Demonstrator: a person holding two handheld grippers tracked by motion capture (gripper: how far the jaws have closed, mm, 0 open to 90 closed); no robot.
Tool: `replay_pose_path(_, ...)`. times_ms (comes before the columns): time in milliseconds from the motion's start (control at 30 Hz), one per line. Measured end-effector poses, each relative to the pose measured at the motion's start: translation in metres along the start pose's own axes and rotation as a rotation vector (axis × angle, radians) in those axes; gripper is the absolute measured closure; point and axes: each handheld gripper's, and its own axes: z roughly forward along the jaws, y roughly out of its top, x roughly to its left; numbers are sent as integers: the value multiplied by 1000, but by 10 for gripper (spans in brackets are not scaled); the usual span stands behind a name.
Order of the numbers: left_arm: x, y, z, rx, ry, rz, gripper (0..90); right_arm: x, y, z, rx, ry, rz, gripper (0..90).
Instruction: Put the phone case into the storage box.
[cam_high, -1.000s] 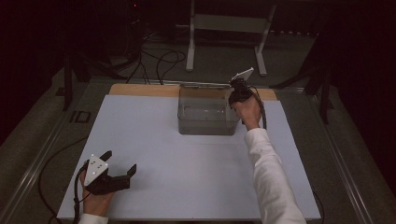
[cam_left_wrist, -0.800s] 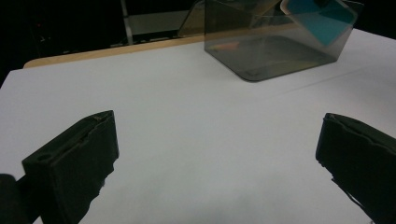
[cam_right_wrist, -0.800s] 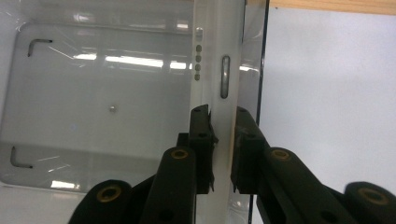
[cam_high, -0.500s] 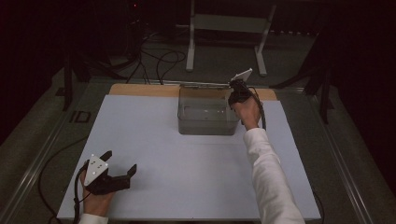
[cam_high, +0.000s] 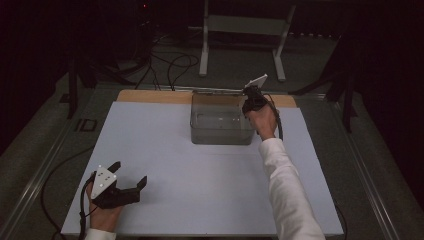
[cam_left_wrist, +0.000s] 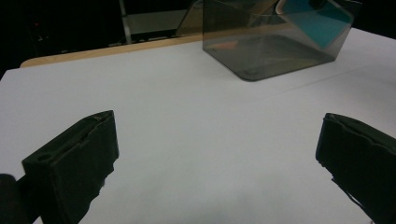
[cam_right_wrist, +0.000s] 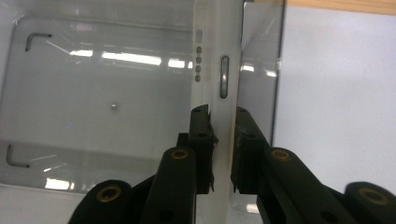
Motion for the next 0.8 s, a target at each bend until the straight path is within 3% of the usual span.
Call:
replay_pose_path(333, 1, 0, -1, -4, 0, -4, 1, 3, 0, 5, 16, -58, -11, 812)
replay_pose_path(800, 1, 0, 0, -4, -3, -4, 1, 6, 0, 10, 26, -82, -11, 811)
